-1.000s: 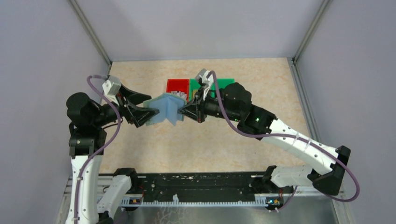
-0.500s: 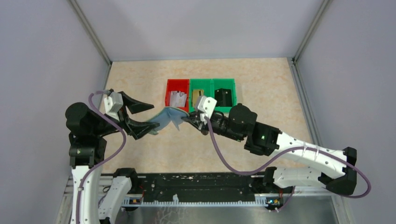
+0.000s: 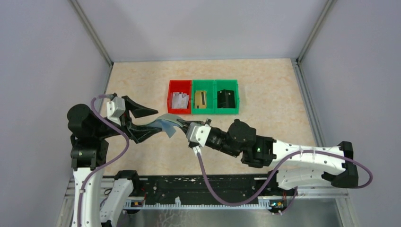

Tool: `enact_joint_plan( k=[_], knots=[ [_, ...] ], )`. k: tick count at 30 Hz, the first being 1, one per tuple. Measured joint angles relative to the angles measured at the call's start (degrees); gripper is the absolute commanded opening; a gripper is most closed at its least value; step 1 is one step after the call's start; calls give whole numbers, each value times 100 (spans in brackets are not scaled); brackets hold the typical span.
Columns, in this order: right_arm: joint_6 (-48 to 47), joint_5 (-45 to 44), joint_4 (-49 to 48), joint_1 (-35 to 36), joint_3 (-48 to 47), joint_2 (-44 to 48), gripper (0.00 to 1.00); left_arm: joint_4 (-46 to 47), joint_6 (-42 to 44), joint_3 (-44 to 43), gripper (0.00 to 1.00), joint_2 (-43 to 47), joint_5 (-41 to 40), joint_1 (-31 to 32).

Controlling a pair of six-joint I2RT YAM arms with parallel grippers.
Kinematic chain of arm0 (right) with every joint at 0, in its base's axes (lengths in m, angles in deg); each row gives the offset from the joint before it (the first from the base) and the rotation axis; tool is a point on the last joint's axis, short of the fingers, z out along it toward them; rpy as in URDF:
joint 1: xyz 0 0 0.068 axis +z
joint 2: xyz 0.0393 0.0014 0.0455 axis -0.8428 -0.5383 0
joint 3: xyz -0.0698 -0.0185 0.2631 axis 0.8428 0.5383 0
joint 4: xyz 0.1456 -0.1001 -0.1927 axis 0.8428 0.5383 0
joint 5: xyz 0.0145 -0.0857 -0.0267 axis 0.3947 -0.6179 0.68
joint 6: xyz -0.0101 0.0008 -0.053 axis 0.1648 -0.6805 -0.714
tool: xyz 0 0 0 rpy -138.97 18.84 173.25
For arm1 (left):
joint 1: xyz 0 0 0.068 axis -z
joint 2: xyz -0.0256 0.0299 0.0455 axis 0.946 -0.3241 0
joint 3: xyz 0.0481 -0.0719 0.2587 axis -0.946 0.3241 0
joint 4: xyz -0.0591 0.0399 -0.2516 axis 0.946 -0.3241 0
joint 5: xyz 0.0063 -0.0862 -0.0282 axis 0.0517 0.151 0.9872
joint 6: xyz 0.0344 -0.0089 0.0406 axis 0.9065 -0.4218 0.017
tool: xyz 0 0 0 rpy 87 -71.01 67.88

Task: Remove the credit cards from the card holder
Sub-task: Adjust the card holder.

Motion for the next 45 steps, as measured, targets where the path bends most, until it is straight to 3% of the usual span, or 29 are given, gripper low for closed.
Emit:
enact_joint_plan(
  k=[10,15,19,21,22,23,24,26,33,45],
  knots=[
    [-1233,-837,-719,627,223,-225,0,0,2,48,74,61,262,0],
    [-1729,-1207,-1123,837,380,-310,0,4,7,50,69,125,216,0],
    [-2015,-1410,-1381,955,400,-444,0,181,20,103,76,260,52,0],
    [-2114,-1493,-1495,997,400,-525,0,254,55,114,66,313,-2,0],
    [-2144,-1526,-1526,1008,400,-560,0,289,120,114,53,339,-28,0],
    [-2159,-1552,-1541,1021,400,-586,0,295,136,114,30,343,-35,0],
    [-2159,-1587,-1543,1021,400,-601,0,293,175,111,13,343,-35,0],
    [-2149,-1650,-1506,1021,398,-603,5,317,317,107,0,341,-138,-7],
    [-1836,-1491,-1335,1032,389,-575,31,555,315,105,0,334,-389,-2],
    [-1351,-1241,-951,1064,400,-72,35,1198,-420,87,0,299,-413,-2]
  ],
)
